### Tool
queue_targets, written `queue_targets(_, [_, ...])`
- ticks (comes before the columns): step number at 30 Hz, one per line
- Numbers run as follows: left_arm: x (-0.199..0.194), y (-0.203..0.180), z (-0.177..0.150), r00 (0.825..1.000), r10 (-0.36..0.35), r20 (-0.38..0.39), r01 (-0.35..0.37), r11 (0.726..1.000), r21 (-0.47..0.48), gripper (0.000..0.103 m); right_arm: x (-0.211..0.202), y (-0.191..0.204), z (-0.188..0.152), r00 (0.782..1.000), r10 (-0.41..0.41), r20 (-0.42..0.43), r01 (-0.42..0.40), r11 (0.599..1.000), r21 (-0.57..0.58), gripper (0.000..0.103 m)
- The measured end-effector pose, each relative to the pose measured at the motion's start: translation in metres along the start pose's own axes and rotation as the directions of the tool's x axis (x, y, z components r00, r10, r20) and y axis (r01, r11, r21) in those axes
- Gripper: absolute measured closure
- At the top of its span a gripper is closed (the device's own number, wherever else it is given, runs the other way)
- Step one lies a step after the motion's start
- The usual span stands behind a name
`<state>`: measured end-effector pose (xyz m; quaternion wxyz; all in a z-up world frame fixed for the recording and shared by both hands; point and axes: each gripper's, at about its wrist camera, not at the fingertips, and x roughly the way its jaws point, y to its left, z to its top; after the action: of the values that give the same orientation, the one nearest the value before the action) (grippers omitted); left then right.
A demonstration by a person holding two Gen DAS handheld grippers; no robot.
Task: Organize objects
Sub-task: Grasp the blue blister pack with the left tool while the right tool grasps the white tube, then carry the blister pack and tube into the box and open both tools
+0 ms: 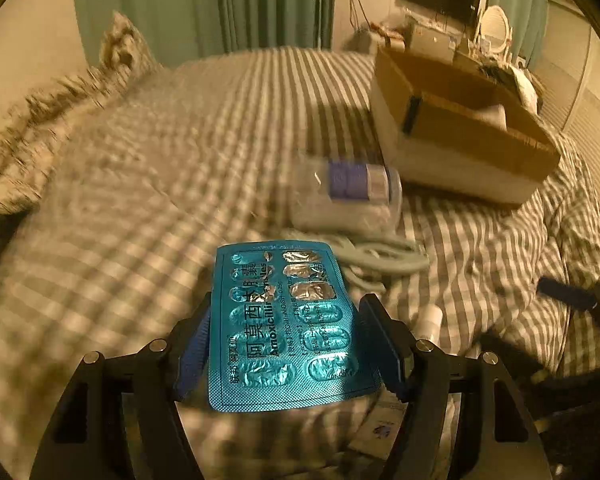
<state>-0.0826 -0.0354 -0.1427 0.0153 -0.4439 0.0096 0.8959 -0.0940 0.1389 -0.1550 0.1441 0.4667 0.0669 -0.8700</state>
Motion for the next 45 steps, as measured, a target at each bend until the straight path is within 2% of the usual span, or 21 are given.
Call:
queue_targets(5, [-0.024,0.018,0.008,0.998,0.047,0.049,-0.048,0.999,0.016,0.031,0.023,0.024,-0.01,0.996,0.04,-0.086,-0.038,0.999,0.018,0.013])
queue_targets(9, [-0.017,0.031,0.008,0.999,0.035,0.039,-0.035,0.999,-0.005,0.031,0.038,0.039,-0.01,0.991,0.05,-0.12,-0.049,0.999,0.011,0.013])
queue_targets(10, [-0.014,0.032,0.007,0.999,0.032,0.032,-0.031,0.999,-0.007,0.031,0.041,0.044,-0.009,0.991,0.055,-0.12,-0.056,0.998,0.001,0.016])
queue_targets(11, [-0.011,0.033,0.006,0.999,0.03,0.024,-0.03,1.0,-0.009,0.031,0.044,0.047,-0.008,0.991,0.058,-0.121,-0.059,0.998,-0.008,0.021])
queue_targets(12, [-0.009,0.035,0.006,0.999,0.029,0.018,-0.029,1.0,-0.011,0.031,0.048,0.051,-0.007,0.99,0.058,-0.126,-0.061,0.998,-0.019,0.032])
queue_targets(13, [-0.007,0.037,0.005,1.0,0.026,0.013,-0.026,1.0,-0.013,0.031,0.051,0.054,-0.006,0.992,0.062,-0.108,-0.065,0.997,-0.028,0.051])
queue_targets(14, [-0.006,0.038,0.004,1.0,0.024,0.01,-0.024,1.0,-0.018,0.031,0.051,0.056,-0.006,0.994,0.075,-0.083,-0.078,0.996,-0.033,0.067])
queue_targets(16, [-0.005,0.039,0.003,1.0,0.02,0.01,-0.02,0.999,-0.025,0.031,0.047,0.058,-0.006,0.994,0.105,-0.043,-0.107,0.993,-0.046,0.073])
queue_targets(19, [-0.007,0.038,0.004,1.0,0.016,0.015,-0.016,1.0,-0.024,0.031,0.037,0.056,-0.004,0.992,0.124,-0.005,-0.124,0.99,-0.062,0.076])
queue_targets(25, [-0.02,0.028,0.009,0.999,0.004,0.049,-0.002,1.0,-0.026,0.031,-0.009,0.036,0.003,0.985,0.13,0.114,-0.123,0.991,-0.059,0.08])
queue_targets(34, [-0.045,-0.027,0.028,0.992,-0.015,0.123,0.009,0.999,0.052,0.031,-0.095,-0.009,0.009,0.933,0.114,0.342,-0.114,0.993,-0.022,0.083])
queue_targets(40, [-0.065,-0.066,0.069,0.978,-0.067,0.195,0.046,0.992,0.114,0.031,-0.139,-0.052,0.029,0.877,0.066,0.475,-0.089,0.996,0.028,0.083])
queue_targets(43, [-0.066,-0.084,0.101,0.967,-0.136,0.216,0.106,0.984,0.145,0.031,-0.154,-0.079,0.057,0.867,0.042,0.496,-0.072,0.997,0.041,0.083])
queue_targets(45, [-0.059,-0.097,0.127,0.961,-0.172,0.217,0.141,0.978,0.152,0.031,-0.159,-0.1,0.079,0.862,0.082,0.501,-0.129,0.99,0.059,0.083])
